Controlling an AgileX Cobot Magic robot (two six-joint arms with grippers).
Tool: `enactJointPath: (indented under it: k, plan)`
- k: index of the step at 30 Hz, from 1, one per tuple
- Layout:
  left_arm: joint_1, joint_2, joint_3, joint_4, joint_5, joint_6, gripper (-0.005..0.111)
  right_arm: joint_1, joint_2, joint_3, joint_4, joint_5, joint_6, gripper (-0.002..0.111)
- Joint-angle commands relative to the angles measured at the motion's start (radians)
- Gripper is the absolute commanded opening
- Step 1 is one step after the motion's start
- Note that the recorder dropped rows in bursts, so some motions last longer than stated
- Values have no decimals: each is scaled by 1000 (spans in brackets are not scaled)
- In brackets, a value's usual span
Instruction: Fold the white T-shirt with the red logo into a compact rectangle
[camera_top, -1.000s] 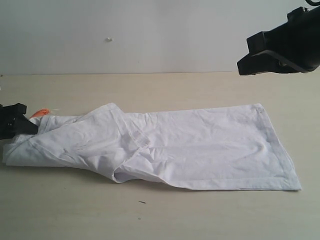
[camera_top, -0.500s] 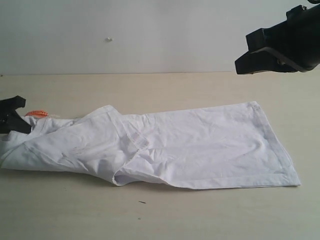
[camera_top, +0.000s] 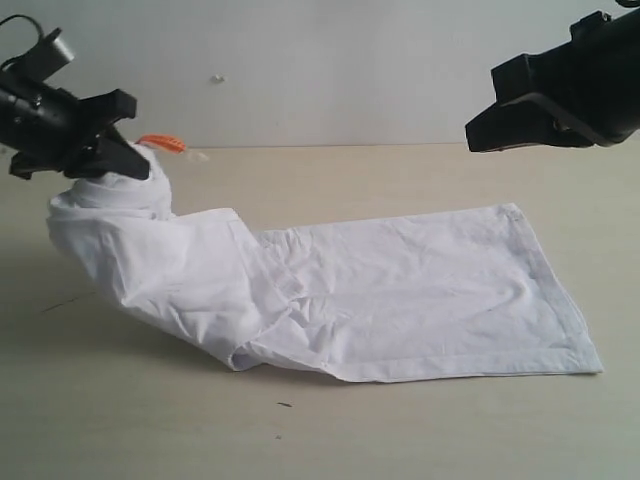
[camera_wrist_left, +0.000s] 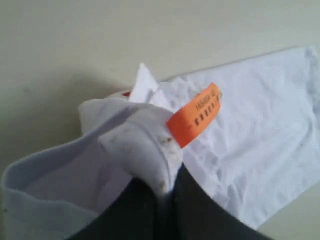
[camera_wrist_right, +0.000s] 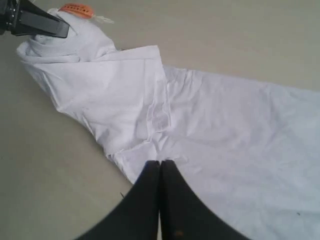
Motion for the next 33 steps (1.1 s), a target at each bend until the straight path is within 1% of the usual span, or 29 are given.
enactJointPath:
  k: [1, 7, 14, 20, 24, 25, 26, 28, 29, 31, 32, 33]
  plan:
    - [-126, -13, -64, -9, -25, -87, 0, 2, -42, -29, 11, 29, -11, 0]
    - [-304, 3, -137, -9, -149, -197, 0, 2, -116, -48, 9, 41, -21, 0]
    - [-497, 120, -226, -44, -254, -222, 0, 2, -225, -48, 11, 43, -23, 0]
    - [-633, 271, -357, -57, -338, -222, 0, 2, -314, -48, 1, 47, -29, 0]
    - [-697, 356, -463, -60, -399, -222, 0, 2, -332, -48, -30, 51, -29, 0]
    - [-725, 399, -513, -60, -409, -222, 0, 2, -332, -48, -30, 51, -29, 0]
    - [-737, 416, -529, -57, -407, -216, 1, 2, -332, -48, -31, 49, -29, 0]
    - [-753, 450, -563, -55, -380, -171, 9, 2, -330, -48, -31, 47, -29, 0]
    - [-759, 467, -578, -55, -366, -153, 17, 2, -330, -48, -31, 47, -29, 0]
    - [-761, 488, -593, -55, -355, -150, 38, 2, -330, -46, -35, 48, -29, 0]
    - [-761, 493, -593, -55, -361, -160, 59, 2, -330, -46, -55, 48, -26, 0]
    - [-758, 493, -593, -55, -364, -175, 67, 2, -328, -46, -67, 45, -26, 0]
